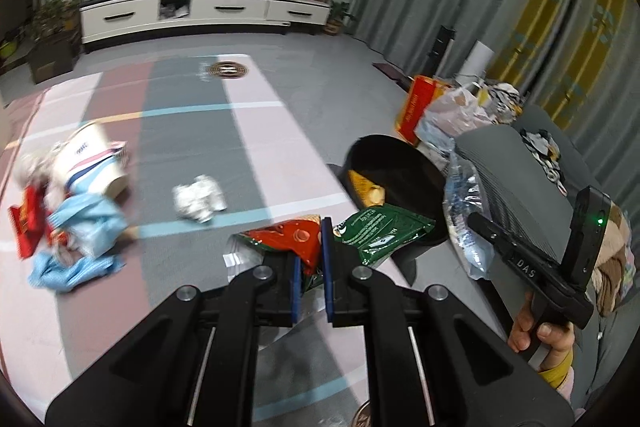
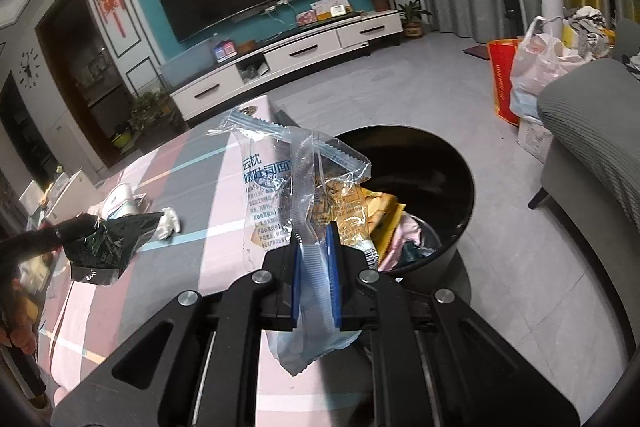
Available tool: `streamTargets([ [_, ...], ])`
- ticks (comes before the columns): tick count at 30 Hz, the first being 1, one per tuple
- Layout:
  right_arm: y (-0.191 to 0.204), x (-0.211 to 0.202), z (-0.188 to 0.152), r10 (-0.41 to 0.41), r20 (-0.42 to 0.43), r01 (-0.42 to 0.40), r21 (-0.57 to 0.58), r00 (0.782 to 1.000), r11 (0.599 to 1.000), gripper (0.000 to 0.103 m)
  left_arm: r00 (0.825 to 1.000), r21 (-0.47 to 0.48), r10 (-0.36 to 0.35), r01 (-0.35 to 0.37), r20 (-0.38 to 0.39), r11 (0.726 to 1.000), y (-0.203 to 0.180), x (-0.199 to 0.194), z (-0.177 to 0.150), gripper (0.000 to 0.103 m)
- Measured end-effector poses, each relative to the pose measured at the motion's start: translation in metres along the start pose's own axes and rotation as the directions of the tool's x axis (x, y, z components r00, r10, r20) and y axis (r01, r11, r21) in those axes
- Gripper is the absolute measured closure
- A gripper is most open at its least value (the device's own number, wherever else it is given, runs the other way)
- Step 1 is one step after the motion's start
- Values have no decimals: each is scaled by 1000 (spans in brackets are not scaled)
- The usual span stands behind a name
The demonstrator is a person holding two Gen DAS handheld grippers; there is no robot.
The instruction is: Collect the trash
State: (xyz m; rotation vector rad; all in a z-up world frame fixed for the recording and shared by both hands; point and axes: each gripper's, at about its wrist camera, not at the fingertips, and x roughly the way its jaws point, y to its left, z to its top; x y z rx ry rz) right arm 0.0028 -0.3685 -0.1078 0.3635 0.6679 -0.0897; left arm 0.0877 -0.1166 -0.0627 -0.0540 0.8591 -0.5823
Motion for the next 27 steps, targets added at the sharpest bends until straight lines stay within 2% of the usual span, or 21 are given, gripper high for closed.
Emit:
streamTargets([
  [12,-28,11,12,-44,15,43,53,999,998,90,996,75,-81,84,-41,994,-46,57,35,92],
  [17,-39,19,18,-60,18,58,82,998,995,90,991,65,-111,116,-80,991,-60,90,44,91],
  [24,-52,42,26,-89,-7,89,92,996,992,90,987,88,-120,130,-107,988,-85,134,54,92],
  [27,-56,52,27,-96,-20,97,89,995,991,90,984,95,-133,144,-119,985,-92,149,58,98],
])
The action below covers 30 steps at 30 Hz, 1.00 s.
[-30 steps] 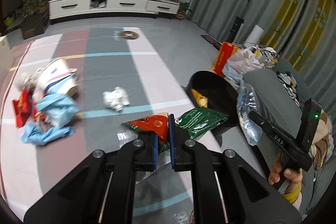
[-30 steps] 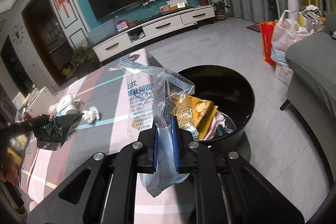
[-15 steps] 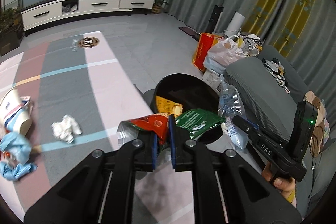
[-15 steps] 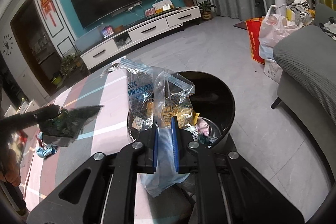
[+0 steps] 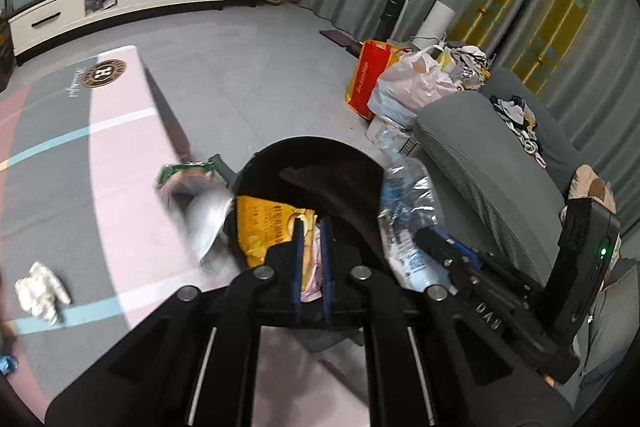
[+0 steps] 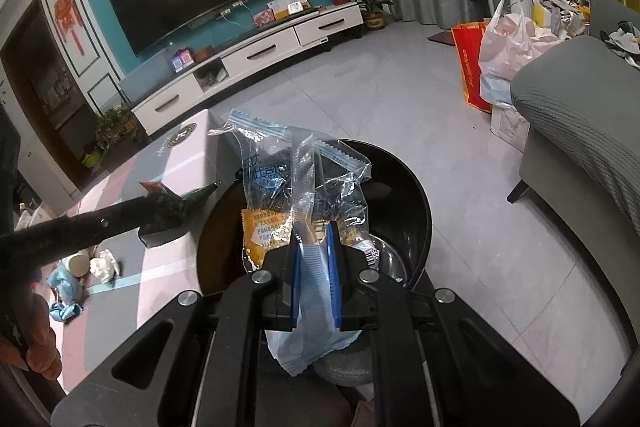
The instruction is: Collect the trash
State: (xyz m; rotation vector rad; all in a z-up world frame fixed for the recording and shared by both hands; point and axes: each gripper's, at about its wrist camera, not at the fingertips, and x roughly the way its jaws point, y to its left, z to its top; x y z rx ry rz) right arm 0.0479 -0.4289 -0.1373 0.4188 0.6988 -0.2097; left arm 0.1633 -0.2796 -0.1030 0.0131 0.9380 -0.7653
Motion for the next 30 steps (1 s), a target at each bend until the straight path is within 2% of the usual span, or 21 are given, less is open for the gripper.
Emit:
streamTargets([
  [5,-8,13,-1,-3,-24,3,13,1000,1000,90,1000,40,-14,14,-3,999,-9,7,3,99],
  [8,-10,17,-1,3,-37,-2,18,999,1000,90,999,24,-40,40,-12,999,-3,5,2,99],
  [17,-15,23,-4,29,-52,-27,48,998,999,90,999,-9,-45,45,-11,999,14,-9,-2,99],
  [19,-15,24,-3,33,-53,-31,46,998,998,90,1000,2,-13,13,10,1000,16,-15,0,99],
  [20,-15,24,-3,35,-53,-33,44,998,998,90,1000,13,18,-18,18,1000,16,-16,3,97],
  [23,-13,24,-2,46,-52,-43,47,998,998,90,999,11,46,-46,-28,999,25,-3,8,93],
  [24,-13,24,-2,47,-51,-44,46,998,998,90,995,23,76,-75,-60,997,28,7,7,91],
  [25,-12,24,-2,49,-52,-47,46,997,998,90,991,22,96,-95,-89,995,32,15,4,86],
  [28,-10,25,-1,54,-54,-52,43,997,998,90,981,28,141,-138,-134,990,40,32,-6,57],
  [30,-8,26,-1,58,-57,-55,39,997,998,90,978,36,150,-147,-141,989,42,37,-9,61],
])
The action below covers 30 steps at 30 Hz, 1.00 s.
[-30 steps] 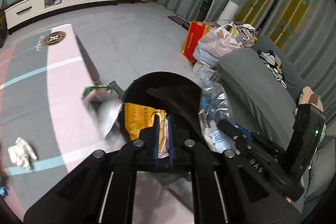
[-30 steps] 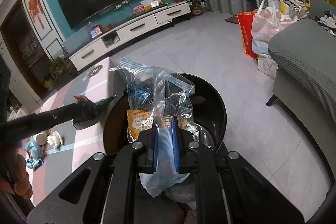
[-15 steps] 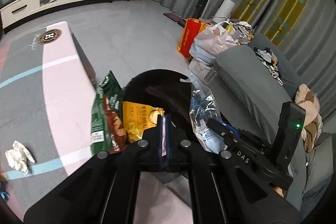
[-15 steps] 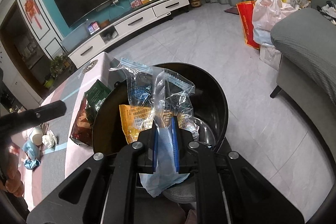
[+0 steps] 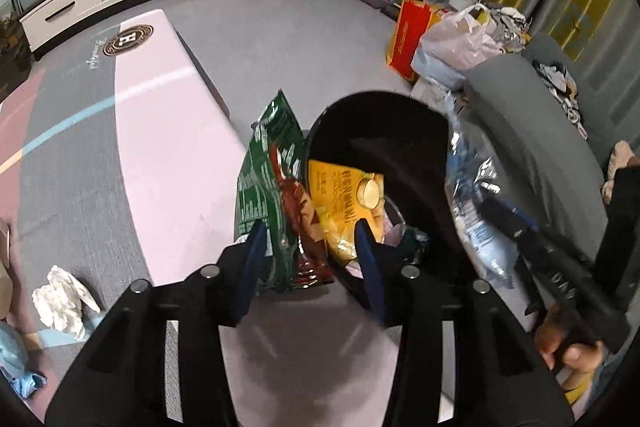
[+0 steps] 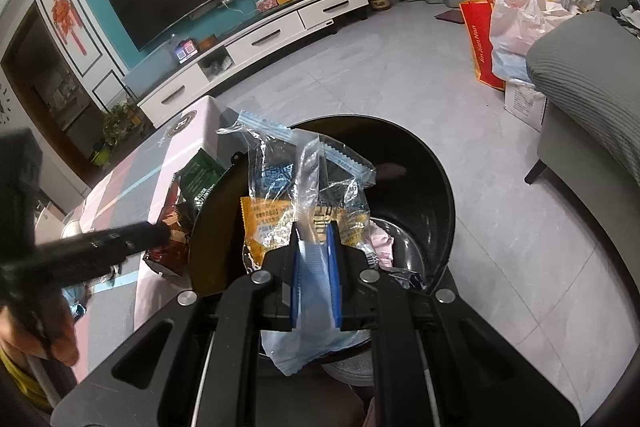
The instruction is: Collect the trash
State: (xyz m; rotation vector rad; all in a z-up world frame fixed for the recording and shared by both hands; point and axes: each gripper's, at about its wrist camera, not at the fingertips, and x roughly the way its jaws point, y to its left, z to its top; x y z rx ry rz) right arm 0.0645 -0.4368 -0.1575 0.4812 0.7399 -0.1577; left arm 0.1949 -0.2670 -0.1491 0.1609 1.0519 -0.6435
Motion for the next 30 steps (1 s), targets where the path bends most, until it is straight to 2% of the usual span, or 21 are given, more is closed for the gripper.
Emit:
streamTargets([
  [1,1,1,0,0,-1,0,-3,1000,1000,90,1000,-1,17,-17,-4,1000,1,3,-1,79],
  [2,2,1,1,-1,-2,1,-7,1000,1000,90,1000,-5,21,-21,-9,1000,3,4,-1,90],
  [4,5,2,2,3,-2,-3,-12,1000,1000,90,1000,-17,18,-18,-12,1000,7,6,-1,91],
  [7,6,3,3,6,0,-6,-14,1000,1000,90,1000,-27,-1,1,1,1000,10,2,-3,100],
  [9,6,4,3,4,2,-4,-15,1000,1000,90,999,-27,11,-10,34,1000,9,-6,-4,101],
  [14,6,7,4,-4,-3,4,-17,1000,1000,90,994,22,-57,55,95,998,-13,-26,6,101],
  [22,5,13,8,-28,-19,28,-14,999,1000,90,993,56,-113,111,38,992,-50,4,19,101],
  [26,7,18,7,-55,-38,54,-5,998,999,90,994,58,-108,107,15,993,-55,17,21,99],
  [28,5,20,7,-73,-43,73,0,996,997,87,995,60,-101,101,6,993,-56,23,21,95],
  [30,3,20,7,-79,-44,80,5,996,997,75,995,56,-100,99,9,994,-56,23,20,89],
])
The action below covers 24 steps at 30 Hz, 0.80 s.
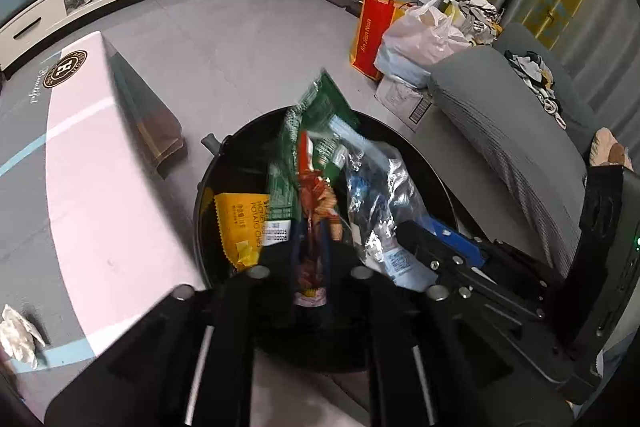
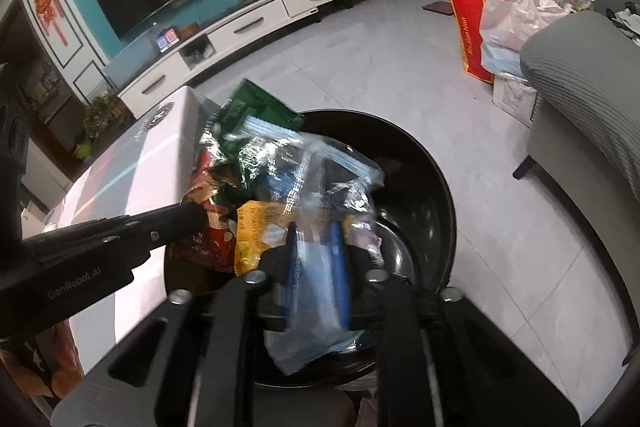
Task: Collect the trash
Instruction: 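Move both open tools back from the bin toward the trash pile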
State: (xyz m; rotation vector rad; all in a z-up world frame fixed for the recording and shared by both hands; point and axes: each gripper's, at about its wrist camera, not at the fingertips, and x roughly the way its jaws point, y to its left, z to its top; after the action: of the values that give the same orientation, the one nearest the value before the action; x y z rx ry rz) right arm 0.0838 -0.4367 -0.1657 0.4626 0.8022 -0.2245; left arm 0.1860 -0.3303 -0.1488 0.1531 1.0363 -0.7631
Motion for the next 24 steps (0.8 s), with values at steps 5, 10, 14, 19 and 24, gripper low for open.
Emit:
streamTargets([
  [5,-5,-12,-2,-11,33,10,6,999,1000,63,1000,22,4,-5,22,1000,-3,-10,-5,54],
  [10,-12,-30,-7,0,50,-1,35,999,999,61,997,51,49,-52,62,997,-7,-34,-19,33],
  [14,-13,-47,-15,0,59,-2,38,998,999,57,993,54,90,-94,81,994,-6,-57,-37,16],
  [19,-8,-68,-30,7,48,-8,33,999,999,48,991,41,102,-106,83,994,-3,-83,-60,7],
  [24,9,-84,-41,22,31,-22,14,999,1000,47,986,21,146,-148,85,989,3,-110,-82,3],
])
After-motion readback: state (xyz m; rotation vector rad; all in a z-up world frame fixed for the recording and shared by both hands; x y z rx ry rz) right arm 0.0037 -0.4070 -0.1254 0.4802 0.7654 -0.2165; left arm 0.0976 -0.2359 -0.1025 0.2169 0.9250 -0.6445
